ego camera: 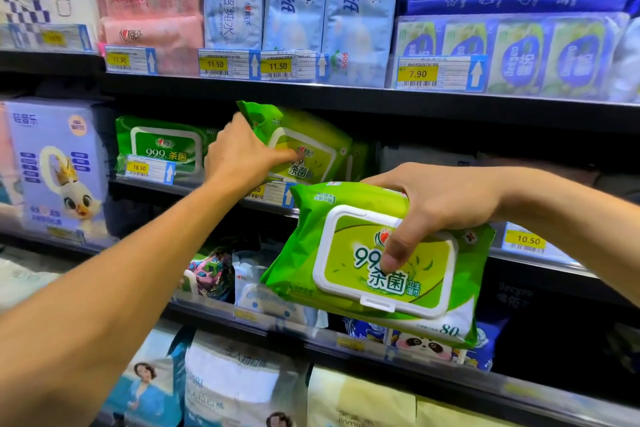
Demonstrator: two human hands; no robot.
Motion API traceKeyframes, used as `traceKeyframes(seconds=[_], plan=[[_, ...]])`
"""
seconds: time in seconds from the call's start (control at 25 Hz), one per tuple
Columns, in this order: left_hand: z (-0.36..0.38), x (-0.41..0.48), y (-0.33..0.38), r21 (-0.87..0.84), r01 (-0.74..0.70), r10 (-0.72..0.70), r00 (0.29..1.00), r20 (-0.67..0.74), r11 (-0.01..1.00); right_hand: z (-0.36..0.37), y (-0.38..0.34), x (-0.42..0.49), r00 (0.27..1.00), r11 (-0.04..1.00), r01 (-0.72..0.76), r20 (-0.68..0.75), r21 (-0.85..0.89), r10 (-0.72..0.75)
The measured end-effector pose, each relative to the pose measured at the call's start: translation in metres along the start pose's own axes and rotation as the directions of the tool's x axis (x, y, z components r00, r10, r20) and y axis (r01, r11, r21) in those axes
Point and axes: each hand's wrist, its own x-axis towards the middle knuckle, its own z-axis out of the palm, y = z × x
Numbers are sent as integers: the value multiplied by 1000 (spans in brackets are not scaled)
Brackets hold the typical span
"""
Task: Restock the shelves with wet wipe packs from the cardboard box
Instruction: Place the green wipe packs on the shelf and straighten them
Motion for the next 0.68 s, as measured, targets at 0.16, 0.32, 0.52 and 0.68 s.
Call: traceKeyframes(seconds=[0.16,0.32,0.52,0.68], plan=[[11,20,-4,-109,57,-36,982,183,992,-6,4,-4,1000,1000,-9,-10,4,9],[23,37,-12,-128,108,-59,940,337,986,-14,17,-5,1000,1000,-28,-11,-6,28],[27,57,-20,-64,7,17,929,369,998,-19,31,-8,999,999,-37,-9,-6,37],[35,74,-21,27,-235,201,879,432,972,-21,31,-1,999,999,-33,23,-39,34]])
